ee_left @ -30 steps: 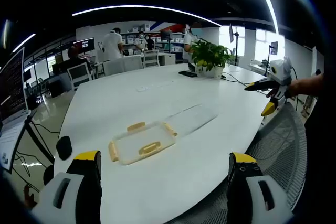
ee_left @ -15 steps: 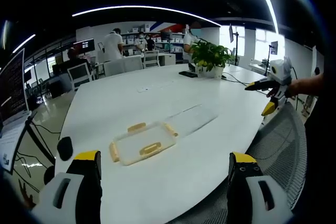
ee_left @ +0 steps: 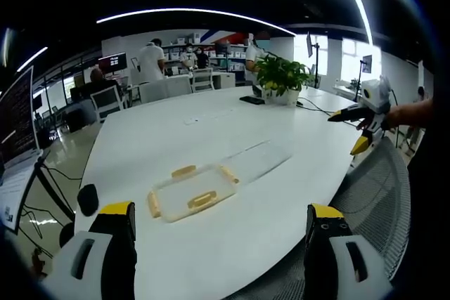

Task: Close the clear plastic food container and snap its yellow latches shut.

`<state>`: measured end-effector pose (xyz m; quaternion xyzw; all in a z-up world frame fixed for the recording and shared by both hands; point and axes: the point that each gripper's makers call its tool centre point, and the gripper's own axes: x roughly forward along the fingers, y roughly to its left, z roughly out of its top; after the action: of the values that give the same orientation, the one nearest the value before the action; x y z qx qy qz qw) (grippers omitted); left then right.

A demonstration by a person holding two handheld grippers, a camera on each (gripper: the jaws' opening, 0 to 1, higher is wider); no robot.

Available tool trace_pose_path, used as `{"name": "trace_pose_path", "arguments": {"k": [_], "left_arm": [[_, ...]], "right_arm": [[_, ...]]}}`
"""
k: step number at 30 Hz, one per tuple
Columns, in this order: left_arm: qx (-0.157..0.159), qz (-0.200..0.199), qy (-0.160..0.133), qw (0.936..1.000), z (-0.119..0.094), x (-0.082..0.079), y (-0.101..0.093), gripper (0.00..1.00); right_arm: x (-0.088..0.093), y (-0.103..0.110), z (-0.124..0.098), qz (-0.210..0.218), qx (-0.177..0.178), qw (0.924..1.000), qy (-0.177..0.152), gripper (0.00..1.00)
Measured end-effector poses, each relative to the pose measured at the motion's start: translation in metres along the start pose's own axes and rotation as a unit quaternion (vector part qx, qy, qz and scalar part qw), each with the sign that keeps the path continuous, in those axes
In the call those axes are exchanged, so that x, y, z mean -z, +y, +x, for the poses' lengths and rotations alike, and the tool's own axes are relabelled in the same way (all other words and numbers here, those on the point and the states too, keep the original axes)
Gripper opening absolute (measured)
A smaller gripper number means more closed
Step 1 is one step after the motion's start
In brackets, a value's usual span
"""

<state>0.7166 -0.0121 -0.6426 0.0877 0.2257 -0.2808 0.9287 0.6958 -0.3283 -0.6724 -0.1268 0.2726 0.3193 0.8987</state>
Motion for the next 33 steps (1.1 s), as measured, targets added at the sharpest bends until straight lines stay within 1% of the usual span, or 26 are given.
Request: {"name": "trace_pose_path", "arguments": {"k": [6, 18, 25, 33], "left_arm": [[0.001, 0.003, 0.001, 1.0, 0.0003, 0.0003, 0.0009, 0.99], [0.005, 0.009, 0.007, 0.9999, 0.0012, -0.0009, 0.0055, 0.98], [0.014, 0.017, 0.017, 0.9996, 0.002, 0.0007, 0.0063, 0.97], [0.017, 0.02, 0.02, 0.9995, 0.002, -0.0017, 0.0095, 0.96]], "right_arm": [[-0.0009, 0.0008, 0.0, -0.002, -0.004, 1.0, 0.002, 0.95], [-0.0013, 0.001, -0.0017, -0.012, -0.019, 0.9996, 0.016, 0.93], [-0.0042, 0.0013, -0.0014, -0.018, -0.024, 0.9994, 0.016, 0.93], [-0.0095, 0.0013, 0.0002, -0.026, -0.033, 0.9989, 0.019, 0.93]]}}
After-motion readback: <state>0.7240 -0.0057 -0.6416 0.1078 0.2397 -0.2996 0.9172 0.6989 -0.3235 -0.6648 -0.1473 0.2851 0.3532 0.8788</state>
